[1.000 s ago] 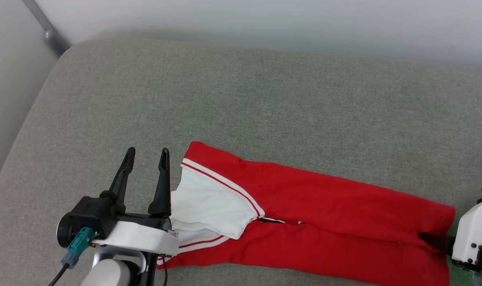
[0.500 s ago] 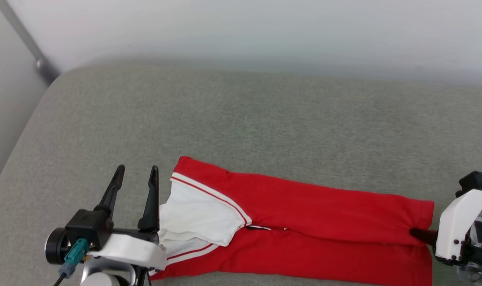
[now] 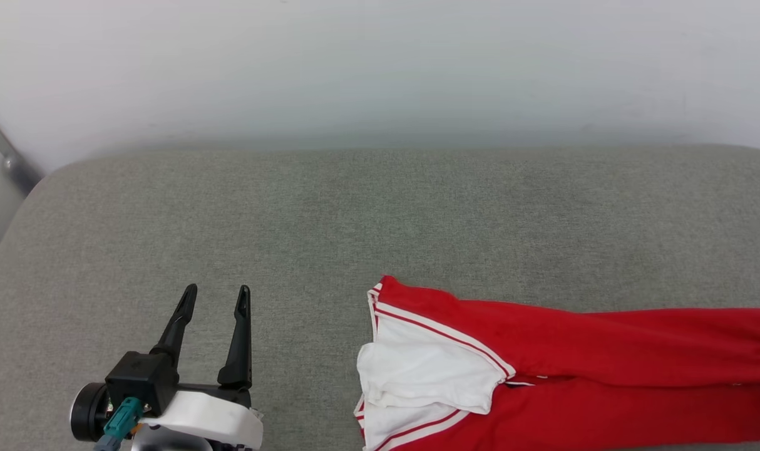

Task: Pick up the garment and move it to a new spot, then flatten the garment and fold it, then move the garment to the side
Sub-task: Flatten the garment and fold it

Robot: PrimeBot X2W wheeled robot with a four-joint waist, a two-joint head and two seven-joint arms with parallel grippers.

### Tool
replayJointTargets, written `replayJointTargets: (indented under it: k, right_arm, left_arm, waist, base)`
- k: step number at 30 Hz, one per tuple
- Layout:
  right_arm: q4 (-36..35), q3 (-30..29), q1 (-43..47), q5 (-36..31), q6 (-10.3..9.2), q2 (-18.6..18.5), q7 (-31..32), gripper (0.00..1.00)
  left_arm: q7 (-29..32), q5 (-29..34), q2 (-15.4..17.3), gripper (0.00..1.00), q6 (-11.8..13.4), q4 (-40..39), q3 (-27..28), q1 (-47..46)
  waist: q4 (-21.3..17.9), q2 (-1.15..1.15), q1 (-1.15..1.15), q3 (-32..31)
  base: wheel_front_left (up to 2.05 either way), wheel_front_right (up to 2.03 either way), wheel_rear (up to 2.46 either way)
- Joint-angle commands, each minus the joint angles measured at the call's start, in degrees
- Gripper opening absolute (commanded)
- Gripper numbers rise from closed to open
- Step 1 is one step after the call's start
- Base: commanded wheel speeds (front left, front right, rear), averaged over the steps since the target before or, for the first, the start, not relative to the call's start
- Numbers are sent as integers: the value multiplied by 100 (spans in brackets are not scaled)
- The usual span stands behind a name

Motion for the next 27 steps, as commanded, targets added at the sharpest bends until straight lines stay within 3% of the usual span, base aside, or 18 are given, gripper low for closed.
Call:
replayJointTargets:
  k: [1, 10, 16, 22, 27]
  right_arm:
    - [-43, -144, -175, 10, -2, 115, 108, 0]
    - [-63, 31, -353, 737, -2, 1290, 739, 0]
    - [151, 575, -423, 1551, -2, 1642, 746, 0]
    - [895, 1840, -669, 2761, -2, 1647, 9, 0]
    - [1290, 3020, -883, 3452, -1, 1648, -971, 0]
  left_arm:
    - [12, 28, 33, 100, 21, -17, -10, 35]
    - [11, 110, 52, 100, 34, -42, -58, -170]
    - [-5, 118, 17, 100, -35, 43, -109, -331]
    - [-13, 124, -36, 100, -76, 164, -179, -490]
    - [-35, 103, -101, 100, -95, 241, -223, -525]
  waist:
    - [-33, 0, 0, 15]
    - [-11, 0, 0, 244]
    - [141, 0, 0, 384]
    - [343, 0, 0, 463]
    - [484, 0, 0, 448]
  base:
    - [0, 0, 0]
    - [0, 0, 0]
    - [0, 0, 0]
    - [0, 0, 0]
    - [0, 0, 0]
